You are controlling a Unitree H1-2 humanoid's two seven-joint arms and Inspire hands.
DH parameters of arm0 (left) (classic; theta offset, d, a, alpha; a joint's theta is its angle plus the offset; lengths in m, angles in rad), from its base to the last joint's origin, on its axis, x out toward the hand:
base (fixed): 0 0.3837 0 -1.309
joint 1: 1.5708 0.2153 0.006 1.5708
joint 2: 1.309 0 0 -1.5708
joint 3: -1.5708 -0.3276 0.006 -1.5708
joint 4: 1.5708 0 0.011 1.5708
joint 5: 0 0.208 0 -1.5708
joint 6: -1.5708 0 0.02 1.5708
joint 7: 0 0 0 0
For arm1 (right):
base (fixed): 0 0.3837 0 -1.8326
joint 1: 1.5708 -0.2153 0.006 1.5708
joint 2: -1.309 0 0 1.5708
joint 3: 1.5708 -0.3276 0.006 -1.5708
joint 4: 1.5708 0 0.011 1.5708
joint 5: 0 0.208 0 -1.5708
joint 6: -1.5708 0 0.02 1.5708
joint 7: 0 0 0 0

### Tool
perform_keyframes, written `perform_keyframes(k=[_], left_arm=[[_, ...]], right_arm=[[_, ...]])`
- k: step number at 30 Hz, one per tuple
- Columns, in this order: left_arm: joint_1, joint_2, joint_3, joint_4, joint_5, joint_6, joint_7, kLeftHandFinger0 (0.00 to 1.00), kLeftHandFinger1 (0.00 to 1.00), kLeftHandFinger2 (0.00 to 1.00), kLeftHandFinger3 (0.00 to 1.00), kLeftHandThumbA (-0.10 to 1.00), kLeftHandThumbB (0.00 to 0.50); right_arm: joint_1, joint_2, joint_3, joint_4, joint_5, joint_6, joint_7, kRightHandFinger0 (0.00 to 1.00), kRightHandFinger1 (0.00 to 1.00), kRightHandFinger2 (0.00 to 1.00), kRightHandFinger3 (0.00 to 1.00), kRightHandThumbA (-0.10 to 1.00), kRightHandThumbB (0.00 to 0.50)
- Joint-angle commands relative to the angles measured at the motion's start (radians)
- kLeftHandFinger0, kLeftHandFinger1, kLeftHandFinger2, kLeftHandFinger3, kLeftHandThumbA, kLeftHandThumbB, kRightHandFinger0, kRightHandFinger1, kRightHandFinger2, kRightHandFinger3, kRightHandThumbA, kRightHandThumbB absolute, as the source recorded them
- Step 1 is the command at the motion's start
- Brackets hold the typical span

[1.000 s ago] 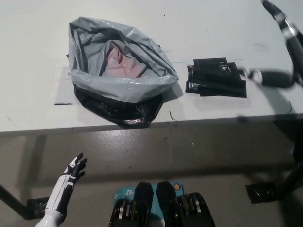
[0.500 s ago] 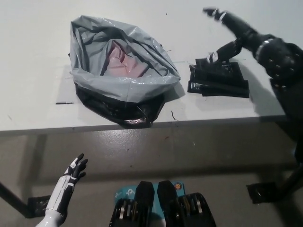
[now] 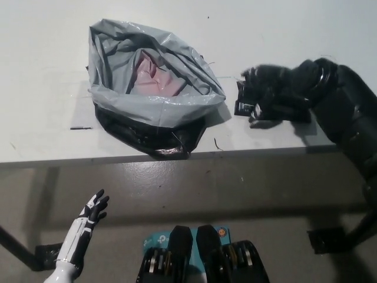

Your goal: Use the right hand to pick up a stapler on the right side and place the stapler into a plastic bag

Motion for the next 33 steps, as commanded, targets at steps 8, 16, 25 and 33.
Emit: perform_keyframes(k=[8, 16, 25, 33], left_arm=[[-0.013, 0.012, -0.006, -0.021, 0.003, -0.049, -0.015, 1.00, 1.00, 1.00, 1.00, 1.00, 0.464], [-0.033, 0.019, -0.008, -0.019, 0.024, -0.044, -0.007, 1.00, 1.00, 1.00, 1.00, 1.00, 0.456], [-0.041, 0.025, -0.012, -0.021, 0.044, -0.039, -0.006, 1.00, 1.00, 1.00, 1.00, 1.00, 0.407], [-0.059, 0.029, -0.011, -0.011, 0.031, -0.034, -0.018, 1.00, 1.00, 1.00, 1.00, 1.00, 0.398]], right_arm=[[-0.026, -0.003, 0.086, 0.144, -0.118, -0.077, -0.097, 0.89, 0.88, 0.91, 1.00, 0.76, 0.442], [0.003, 0.001, 0.083, 0.128, -0.146, -0.067, -0.335, 0.07, 0.23, 0.43, 0.54, -0.10, 0.137], [0.010, -0.009, -0.018, 0.121, -0.089, -0.175, -0.429, 0.11, 0.55, 0.79, 0.57, 0.03, 0.175], [-0.007, -0.008, -0.415, 0.130, 0.230, -0.098, -0.317, 0.00, 0.45, 0.71, 0.62, 0.01, 0.222]])
